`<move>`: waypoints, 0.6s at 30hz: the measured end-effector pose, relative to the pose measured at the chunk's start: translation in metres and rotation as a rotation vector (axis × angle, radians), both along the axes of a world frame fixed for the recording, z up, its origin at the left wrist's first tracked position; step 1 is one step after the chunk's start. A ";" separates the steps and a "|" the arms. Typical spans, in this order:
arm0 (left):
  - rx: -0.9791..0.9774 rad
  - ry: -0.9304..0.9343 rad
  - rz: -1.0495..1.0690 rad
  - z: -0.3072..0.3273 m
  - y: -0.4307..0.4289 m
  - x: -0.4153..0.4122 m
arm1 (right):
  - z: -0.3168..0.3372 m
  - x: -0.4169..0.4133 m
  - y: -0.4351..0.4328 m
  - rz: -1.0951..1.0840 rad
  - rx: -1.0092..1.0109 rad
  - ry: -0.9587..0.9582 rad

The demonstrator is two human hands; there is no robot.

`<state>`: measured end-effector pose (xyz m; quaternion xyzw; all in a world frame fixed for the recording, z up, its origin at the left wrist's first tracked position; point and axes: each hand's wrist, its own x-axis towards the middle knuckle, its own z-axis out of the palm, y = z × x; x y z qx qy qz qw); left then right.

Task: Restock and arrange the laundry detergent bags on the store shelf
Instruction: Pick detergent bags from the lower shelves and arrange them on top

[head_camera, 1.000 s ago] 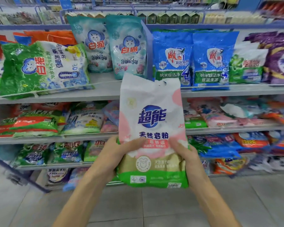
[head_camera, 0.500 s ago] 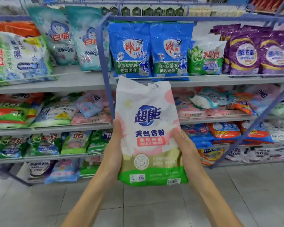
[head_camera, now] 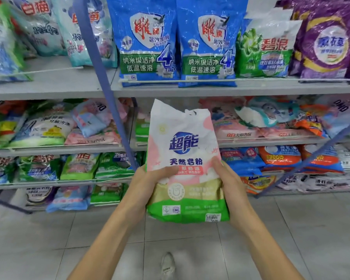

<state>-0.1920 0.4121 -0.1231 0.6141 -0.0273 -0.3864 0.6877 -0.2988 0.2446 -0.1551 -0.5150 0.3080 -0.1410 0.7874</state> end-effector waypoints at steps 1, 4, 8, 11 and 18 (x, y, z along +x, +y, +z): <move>0.007 0.012 0.012 -0.007 -0.008 0.008 | -0.006 0.006 -0.007 0.015 0.012 0.008; 0.036 0.036 0.032 -0.030 -0.034 0.032 | -0.026 0.022 -0.030 0.058 -0.025 0.062; 0.088 0.052 0.083 -0.057 -0.072 0.061 | -0.050 0.045 -0.061 0.044 -0.120 0.121; 0.123 0.051 0.108 -0.080 -0.100 0.078 | -0.070 0.064 -0.085 0.018 -0.176 0.114; 0.147 0.093 0.060 -0.138 -0.131 0.098 | -0.124 0.086 -0.122 -0.059 -0.124 0.090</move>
